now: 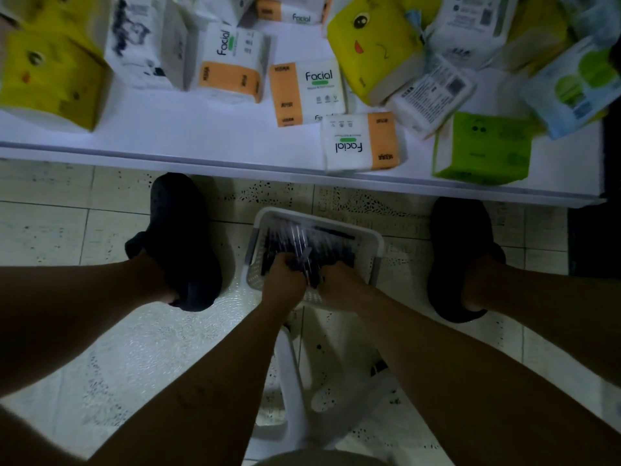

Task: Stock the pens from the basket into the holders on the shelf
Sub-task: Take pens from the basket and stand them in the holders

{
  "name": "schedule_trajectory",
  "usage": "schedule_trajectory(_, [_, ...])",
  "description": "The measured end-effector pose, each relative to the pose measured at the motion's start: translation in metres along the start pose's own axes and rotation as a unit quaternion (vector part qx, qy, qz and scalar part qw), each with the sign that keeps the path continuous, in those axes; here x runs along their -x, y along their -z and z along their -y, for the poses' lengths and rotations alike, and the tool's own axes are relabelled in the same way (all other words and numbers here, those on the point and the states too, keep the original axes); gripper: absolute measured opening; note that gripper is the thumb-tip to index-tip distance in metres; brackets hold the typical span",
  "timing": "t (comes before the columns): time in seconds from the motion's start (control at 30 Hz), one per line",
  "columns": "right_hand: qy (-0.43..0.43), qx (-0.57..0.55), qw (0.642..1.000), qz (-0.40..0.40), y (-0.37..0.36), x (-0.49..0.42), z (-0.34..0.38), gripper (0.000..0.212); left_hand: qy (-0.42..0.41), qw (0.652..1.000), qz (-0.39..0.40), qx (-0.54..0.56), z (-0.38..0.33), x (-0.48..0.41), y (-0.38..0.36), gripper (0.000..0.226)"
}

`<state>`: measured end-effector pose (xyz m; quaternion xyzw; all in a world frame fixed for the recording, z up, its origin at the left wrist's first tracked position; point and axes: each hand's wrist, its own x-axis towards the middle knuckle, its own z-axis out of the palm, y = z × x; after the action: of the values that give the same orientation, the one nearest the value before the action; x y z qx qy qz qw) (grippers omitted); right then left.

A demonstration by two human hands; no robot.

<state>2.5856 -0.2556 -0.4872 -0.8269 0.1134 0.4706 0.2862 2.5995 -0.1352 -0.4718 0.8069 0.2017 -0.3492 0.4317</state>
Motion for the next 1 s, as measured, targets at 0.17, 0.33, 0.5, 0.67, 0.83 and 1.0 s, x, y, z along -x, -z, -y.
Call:
schedule_trajectory(0.17, [-0.024, 0.073, 0.996, 0.048, -0.015, -0.022, -0.005, 0.038, -0.027, 1.0, 0.002, -0.01, -0.006, 0.007, 0.019, 0.028])
schedule_trajectory(0.33, [-0.044, 0.123, 0.987, 0.098, -0.022, -0.027, 0.001, 0.06, 0.016, 1.0, 0.023, 0.011, -0.011, 0.017, 0.028, 0.025])
schedule_trajectory(0.5, [-0.048, 0.122, 0.988, 0.079, -0.017, -0.025, 0.001, 0.049, 0.004, 1.0, 0.004, 0.01, -0.014, 0.022, 0.032, 0.023])
schedule_trajectory(0.67, [-0.012, -0.019, 0.998, -0.059, -0.009, -0.013, -0.004, 0.032, -0.014, 0.999, -0.014, 0.043, -0.022, 0.024, 0.036, 0.033])
schedule_trajectory(0.83, [0.035, -0.081, 0.99, -0.114, 0.01, 0.021, -0.006, 0.015, -0.012, 0.998, 0.02, 0.053, -0.04, 0.032, 0.036, 0.029])
schedule_trajectory(1.0, [0.047, -0.176, 0.963, -0.197, 0.027, 0.056, -0.004, 0.024, -0.035, 0.993, 0.045, 0.1, -0.071, 0.052, 0.046, 0.02])
